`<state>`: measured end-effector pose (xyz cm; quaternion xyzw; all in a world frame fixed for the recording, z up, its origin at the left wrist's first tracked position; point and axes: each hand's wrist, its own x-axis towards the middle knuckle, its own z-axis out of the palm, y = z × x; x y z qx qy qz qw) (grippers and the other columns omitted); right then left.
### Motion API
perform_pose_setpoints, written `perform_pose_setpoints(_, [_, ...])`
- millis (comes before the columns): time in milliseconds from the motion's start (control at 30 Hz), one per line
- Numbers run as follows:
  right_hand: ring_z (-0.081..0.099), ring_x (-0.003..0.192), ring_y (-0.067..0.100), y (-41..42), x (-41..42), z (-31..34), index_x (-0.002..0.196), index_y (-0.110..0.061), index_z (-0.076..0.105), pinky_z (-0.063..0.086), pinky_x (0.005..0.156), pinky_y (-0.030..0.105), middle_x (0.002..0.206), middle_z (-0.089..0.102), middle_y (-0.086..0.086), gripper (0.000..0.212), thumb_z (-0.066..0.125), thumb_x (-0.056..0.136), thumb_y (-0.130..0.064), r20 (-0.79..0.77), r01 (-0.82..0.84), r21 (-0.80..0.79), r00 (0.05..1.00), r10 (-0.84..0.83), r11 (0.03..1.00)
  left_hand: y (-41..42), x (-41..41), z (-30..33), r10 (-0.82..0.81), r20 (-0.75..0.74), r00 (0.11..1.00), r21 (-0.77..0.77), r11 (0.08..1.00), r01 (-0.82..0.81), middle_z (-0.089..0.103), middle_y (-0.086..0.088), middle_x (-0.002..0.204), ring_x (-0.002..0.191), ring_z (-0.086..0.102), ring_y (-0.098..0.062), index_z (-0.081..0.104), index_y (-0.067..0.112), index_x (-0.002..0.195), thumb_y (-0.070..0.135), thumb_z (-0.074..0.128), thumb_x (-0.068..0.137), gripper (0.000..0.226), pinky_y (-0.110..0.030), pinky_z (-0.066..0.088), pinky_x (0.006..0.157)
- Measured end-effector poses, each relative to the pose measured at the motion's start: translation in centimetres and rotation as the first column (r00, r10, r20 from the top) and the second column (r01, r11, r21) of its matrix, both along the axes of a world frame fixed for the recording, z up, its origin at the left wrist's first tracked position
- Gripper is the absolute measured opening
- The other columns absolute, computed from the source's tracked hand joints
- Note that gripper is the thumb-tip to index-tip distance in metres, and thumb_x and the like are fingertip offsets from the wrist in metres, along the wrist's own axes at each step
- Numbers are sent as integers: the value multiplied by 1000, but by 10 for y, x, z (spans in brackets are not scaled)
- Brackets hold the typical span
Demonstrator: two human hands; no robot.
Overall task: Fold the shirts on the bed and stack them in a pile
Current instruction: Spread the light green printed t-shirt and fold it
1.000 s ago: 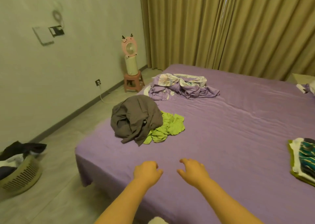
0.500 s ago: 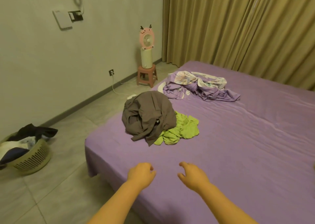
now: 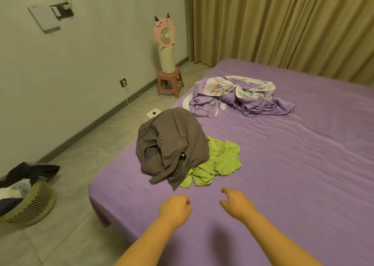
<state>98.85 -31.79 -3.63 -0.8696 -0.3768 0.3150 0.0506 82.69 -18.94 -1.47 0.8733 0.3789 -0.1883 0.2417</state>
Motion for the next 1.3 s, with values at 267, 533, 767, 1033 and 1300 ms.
perform_pose_setpoints(267, [47, 125, 26, 55, 57, -50, 140, -16, 37, 43, 98, 34, 139, 47, 9, 47, 43, 96, -31, -57, 130, -93, 989, -136, 987, 65, 81, -61, -126, -56, 990, -107, 987, 119, 64, -5, 116, 107, 58, -26, 63, 15, 111, 35, 42, 95, 33, -29, 46, 83])
perform_pose_setpoints(533, [52, 117, 28, 118, 113, -121, 130, -16, 46, 46, 89, 35, 128, 53, 11, 38, 44, 94, -28, -130, 216, -82, 966, -226, 973, 112, 169, -134, -234, -24, 972, -182, 957, 226, 55, -9, 129, 117, 52, -27, 57, 15, 126, 32, 43, 97, 36, -32, 42, 92])
perform_pose_setpoints(767, [49, 115, 30, 150, 137, -174, 132, -11, 42, 43, 92, 36, 126, 51, 14, 46, 54, 90, -24, -204, 340, -14, 920, -336, 940, 120, 215, -188, -260, 23, 965, -190, 947, 260, 14, -6, 156, 141, 26, -17, 19, 16, 149, 26, 41, 98, 56, -30, 29, 111])
perform_pose_setpoints(1033, [51, 105, 30, 168, 154, -203, 103, -12, 61, 43, 78, 34, 113, 57, 11, 18, 50, 92, -22, -95, 431, 64, 900, -425, 900, 122, 227, -215, -136, -28, 990, -91, 987, 133, 42, -6, 137, 124, 46, -21, 38, 15, 137, 12, 38, 96, 41, -31, 38, 101])
perform_pose_setpoints(1300, [59, 88, 35, 136, 167, -138, 94, -11, 52, 42, 73, 38, 92, 66, 15, 12, 46, 96, -21, -137, 440, 284, 898, -418, 852, 115, 232, -144, -46, 262, 964, -30, 998, 56, 59, -5, 114, 107, 54, -25, 62, 15, 113, 23, 53, 93, 23, -34, 39, 85])
